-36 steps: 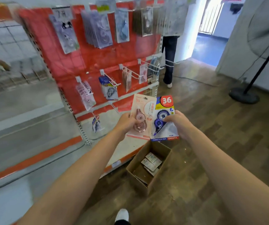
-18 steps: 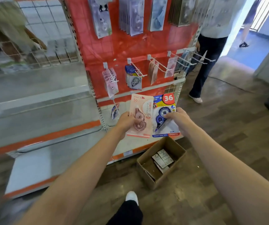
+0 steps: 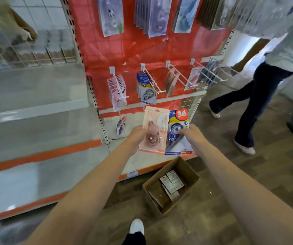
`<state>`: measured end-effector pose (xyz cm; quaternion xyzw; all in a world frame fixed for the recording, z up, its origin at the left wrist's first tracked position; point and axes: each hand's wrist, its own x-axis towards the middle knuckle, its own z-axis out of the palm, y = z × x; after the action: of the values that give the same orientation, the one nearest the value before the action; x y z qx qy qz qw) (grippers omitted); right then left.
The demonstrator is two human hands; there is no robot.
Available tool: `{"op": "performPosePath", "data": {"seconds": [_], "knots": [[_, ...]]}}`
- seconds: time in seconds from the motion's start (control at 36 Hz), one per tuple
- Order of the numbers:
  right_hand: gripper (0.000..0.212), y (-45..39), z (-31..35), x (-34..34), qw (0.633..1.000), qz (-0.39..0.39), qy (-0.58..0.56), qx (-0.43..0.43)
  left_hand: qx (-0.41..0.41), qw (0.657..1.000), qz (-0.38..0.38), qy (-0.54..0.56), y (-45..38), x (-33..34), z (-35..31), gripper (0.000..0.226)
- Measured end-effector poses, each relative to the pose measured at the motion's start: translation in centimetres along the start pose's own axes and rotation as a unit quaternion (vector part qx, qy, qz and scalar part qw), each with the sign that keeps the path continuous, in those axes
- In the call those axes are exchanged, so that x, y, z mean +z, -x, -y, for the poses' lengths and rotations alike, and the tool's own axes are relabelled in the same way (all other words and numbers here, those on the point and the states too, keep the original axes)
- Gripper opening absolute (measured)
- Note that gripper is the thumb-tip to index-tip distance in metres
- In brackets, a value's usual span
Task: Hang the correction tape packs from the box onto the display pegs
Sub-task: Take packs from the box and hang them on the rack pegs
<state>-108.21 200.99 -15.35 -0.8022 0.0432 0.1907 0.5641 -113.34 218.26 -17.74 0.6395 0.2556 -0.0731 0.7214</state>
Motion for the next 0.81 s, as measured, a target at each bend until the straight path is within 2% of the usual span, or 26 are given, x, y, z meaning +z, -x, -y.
{"op": "performPosePath", "data": {"seconds": [0.08, 0.17, 0.28, 0.42, 0.5, 0.56, 0.64, 0.72, 0.81], "knots": [[0.016, -1.6, 1.0, 0.5, 1.000, 0.008, -0.008, -0.005, 0.007, 1.000, 0.009, 0.026, -1.6, 0.1, -1.2, 0.034], [0.017, -3.0, 1.7, 0.8, 1.000, 0.006, -0.009, -0.009, 0.017, 0.999, 0.007, 0.048, -3.3, -0.1, -1.7, 0.033], [0.022, -4.2, 2.4, 1.1, 0.999, 0.007, -0.040, -0.007, 0.020, 0.997, 0.040, 0.071, -5.1, -0.1, -2.2, 0.031], [0.010, -5.1, 3.1, 1.4, 0.996, 0.040, -0.073, -0.020, 0.015, 0.990, 0.104, 0.092, -6.0, 1.5, -3.0, 0.020], [0.021, -5.5, 3.5, 0.8, 0.994, 0.062, -0.069, -0.053, 0.014, 0.989, 0.126, 0.079, -6.4, 3.3, -3.6, 0.017], [0.026, -5.8, 3.7, -0.2, 0.995, 0.052, -0.070, -0.050, 0.017, 0.992, 0.107, 0.066, -7.2, 4.1, -3.9, 0.023], [0.048, -6.8, 3.6, -2.1, 0.995, 0.055, -0.061, -0.055, 0.021, 0.995, 0.081, 0.054, -8.6, 5.5, -4.3, 0.041], [0.059, -7.7, 3.3, -3.9, 0.995, 0.043, -0.069, -0.049, 0.036, 0.995, 0.077, 0.050, -9.2, 7.2, -5.2, 0.041], [0.079, -8.8, 3.1, -6.0, 0.994, 0.039, -0.096, -0.031, 0.046, 0.992, 0.089, 0.080, -9.6, 9.1, -6.4, 0.041]]}}
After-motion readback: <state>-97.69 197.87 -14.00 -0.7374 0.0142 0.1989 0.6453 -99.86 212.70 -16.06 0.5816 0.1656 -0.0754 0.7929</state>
